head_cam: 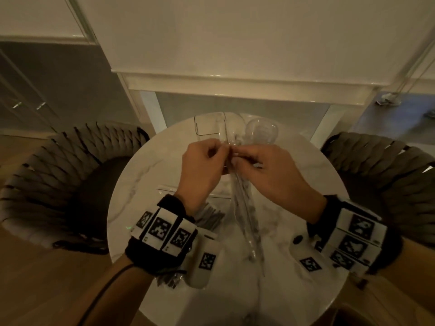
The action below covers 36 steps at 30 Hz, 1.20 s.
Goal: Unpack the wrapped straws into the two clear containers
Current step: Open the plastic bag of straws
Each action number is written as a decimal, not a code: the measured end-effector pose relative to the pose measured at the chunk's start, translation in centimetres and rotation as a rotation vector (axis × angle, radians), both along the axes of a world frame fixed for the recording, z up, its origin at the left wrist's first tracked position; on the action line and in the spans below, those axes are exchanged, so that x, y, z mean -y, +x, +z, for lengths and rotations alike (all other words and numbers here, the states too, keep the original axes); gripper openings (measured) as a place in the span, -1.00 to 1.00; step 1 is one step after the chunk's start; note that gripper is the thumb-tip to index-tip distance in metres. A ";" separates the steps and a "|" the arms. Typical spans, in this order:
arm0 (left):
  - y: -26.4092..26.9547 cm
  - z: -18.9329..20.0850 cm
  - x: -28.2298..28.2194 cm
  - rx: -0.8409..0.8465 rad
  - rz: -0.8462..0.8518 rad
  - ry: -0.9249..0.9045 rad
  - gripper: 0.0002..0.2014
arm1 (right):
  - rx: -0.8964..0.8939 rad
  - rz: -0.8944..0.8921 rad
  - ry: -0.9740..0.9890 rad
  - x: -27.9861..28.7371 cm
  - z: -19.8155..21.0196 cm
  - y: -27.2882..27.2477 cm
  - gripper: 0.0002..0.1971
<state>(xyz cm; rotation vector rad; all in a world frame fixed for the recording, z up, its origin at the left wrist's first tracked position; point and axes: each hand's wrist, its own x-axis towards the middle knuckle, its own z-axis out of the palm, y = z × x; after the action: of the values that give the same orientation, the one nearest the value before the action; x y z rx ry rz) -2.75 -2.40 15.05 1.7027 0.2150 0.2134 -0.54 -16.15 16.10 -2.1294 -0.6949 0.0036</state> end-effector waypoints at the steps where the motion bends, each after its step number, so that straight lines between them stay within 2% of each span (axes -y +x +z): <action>1: -0.3 0.1 -0.3 -0.015 -0.044 -0.057 -0.77 | -0.017 -0.035 0.024 -0.1 0.0 -0.1 -0.78; 4: -1.2 0.8 -0.6 -0.036 -0.186 -0.238 -0.80 | -0.085 -0.144 0.115 -0.6 0.1 -0.3 -0.80; 6: -1.4 1.0 -0.5 -0.032 -0.174 -0.284 -0.83 | -0.148 -0.181 0.179 -0.7 0.1 -0.3 -0.84; 11: -1.5 0.8 0.0 -0.022 -0.083 -0.233 -0.89 | -0.256 -0.217 0.256 -0.7 0.0 -0.3 -0.80; 14: -1.7 1.0 0.4 -0.025 -0.105 -0.189 -0.87 | -0.322 -0.182 0.321 -0.5 0.3 -0.1 -0.83; 19: -2.0 1.2 0.0 -0.101 -0.193 -0.182 -0.89 | -0.564 -0.063 0.507 0.6 0.9 0.0 -0.77; 22: -1.9 1.3 0.0 -0.143 -0.169 -0.235 -0.91 | -0.570 -0.056 0.535 0.9 0.9 0.0 -0.80; 24: -1.9 1.1 0.5 -0.141 -0.089 -0.251 -0.89 | -0.543 -0.089 0.520 0.9 0.8 0.1 -0.82; 25: -1.9 0.9 1.0 -0.112 -0.033 -0.202 -0.89 | -0.470 -0.119 0.462 0.8 0.7 0.0 -0.85; 26: -1.9 0.6 1.4 -0.063 0.034 -0.073 -0.89 | -0.341 -0.171 0.345 0.7 0.4 0.0 -0.87; 28: -2.0 0.1 1.7 0.067 0.194 0.291 -0.92 | -0.036 -0.291 0.076 0.5 0.1 -0.3 -0.78; 29: -2.1 0.1 1.5 0.116 0.252 0.399 -0.91 | 0.044 -0.336 0.018 0.4 0.1 -0.6 -0.74; 31: -1.8 0.1 1.0 0.149 0.233 0.475 -0.89 | 0.077 -0.353 0.012 0.7 -0.3 -0.5 -0.74; 36: -1.5 -0.4 1.4 0.320 -0.067 0.732 -0.77 | -0.027 -0.313 0.160 0.2 -0.6 0.1 -0.85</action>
<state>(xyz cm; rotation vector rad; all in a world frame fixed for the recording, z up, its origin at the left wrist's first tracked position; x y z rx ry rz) -4.28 -3.77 14.68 2.3573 -0.1859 0.5596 -0.45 -16.38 15.53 -2.0576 -0.3289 -0.1868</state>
